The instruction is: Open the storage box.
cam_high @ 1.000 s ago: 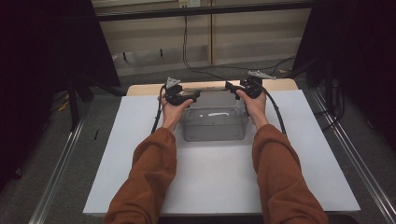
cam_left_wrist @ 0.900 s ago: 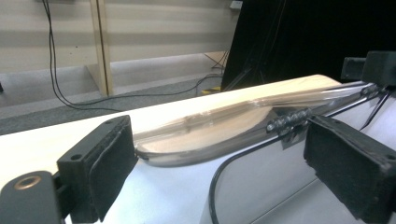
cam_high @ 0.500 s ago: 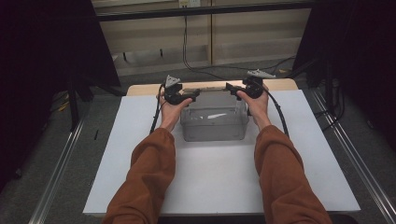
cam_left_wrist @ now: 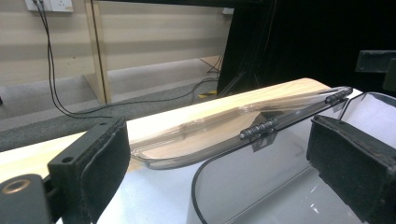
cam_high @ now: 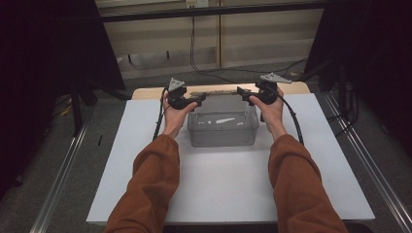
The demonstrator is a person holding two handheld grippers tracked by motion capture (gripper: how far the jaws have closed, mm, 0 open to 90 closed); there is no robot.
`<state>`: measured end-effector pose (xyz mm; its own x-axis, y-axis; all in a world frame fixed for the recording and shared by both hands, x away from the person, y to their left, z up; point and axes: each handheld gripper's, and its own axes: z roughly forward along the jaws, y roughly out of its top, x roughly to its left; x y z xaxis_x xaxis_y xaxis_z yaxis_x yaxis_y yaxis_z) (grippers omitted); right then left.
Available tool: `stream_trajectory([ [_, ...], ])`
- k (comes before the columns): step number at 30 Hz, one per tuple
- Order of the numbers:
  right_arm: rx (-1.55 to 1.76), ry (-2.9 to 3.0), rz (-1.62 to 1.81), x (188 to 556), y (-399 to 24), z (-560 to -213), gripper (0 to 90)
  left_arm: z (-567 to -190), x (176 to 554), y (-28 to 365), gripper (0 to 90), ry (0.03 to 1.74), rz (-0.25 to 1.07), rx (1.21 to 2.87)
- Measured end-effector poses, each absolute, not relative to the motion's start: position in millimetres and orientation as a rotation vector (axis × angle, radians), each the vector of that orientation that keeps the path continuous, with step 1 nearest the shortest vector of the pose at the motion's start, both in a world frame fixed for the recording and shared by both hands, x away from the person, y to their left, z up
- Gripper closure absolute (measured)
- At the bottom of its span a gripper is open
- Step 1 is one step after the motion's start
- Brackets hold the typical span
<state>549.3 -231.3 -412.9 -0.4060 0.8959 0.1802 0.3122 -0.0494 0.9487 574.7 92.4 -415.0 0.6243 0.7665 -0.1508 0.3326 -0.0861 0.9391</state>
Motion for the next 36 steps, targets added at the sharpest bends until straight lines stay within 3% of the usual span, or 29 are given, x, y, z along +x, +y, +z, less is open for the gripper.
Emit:
stream_trajectory([
  [36,1.092,1.726,1.486,485.9,-223.8,-392.1,3.4,-396.4,516.3,117.8,3.5,0.789,0.517,1.693],
])
